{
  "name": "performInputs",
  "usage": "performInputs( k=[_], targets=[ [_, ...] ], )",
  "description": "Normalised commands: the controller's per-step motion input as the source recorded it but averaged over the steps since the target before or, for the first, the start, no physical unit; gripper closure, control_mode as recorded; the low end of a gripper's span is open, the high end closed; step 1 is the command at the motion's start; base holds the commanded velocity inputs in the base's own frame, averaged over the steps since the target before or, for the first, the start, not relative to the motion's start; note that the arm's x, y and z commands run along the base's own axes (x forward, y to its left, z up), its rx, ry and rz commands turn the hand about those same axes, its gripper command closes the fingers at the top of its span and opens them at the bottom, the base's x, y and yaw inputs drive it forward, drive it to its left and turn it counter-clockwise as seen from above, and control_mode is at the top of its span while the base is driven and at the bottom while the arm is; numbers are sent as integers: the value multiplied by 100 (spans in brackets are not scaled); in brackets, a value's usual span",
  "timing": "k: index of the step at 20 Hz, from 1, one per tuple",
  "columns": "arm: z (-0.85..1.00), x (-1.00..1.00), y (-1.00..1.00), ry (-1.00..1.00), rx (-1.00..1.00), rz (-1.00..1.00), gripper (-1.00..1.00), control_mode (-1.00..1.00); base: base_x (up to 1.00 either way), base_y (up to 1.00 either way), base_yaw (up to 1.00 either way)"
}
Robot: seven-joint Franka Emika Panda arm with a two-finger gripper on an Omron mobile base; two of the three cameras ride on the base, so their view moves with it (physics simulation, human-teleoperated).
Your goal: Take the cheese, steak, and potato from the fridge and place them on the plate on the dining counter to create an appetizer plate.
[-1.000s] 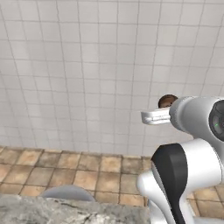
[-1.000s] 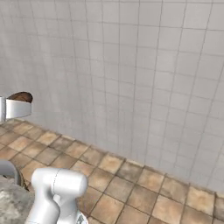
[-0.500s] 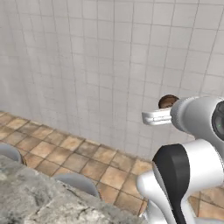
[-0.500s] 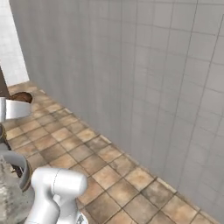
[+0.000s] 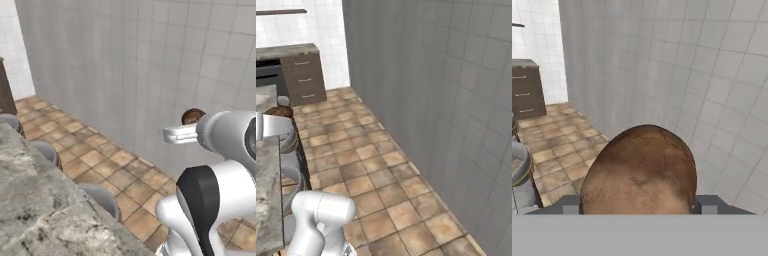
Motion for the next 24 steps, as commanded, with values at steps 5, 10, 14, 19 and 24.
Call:
performInputs(
  k=[5,10,14,19,24],
  targets=[
    [0,0,0,0,0,0,100,100,99,-11,46],
    [0,0,0,0,0,0,100,100,100,-33,44],
    [0,0,0,0,0,0,100,100,100,-11,39],
    [0,0,0,0,0,0,100,100,100,-9,31],
    [0,0,0,0,0,0,100,100,100,-1,26]
  ],
)
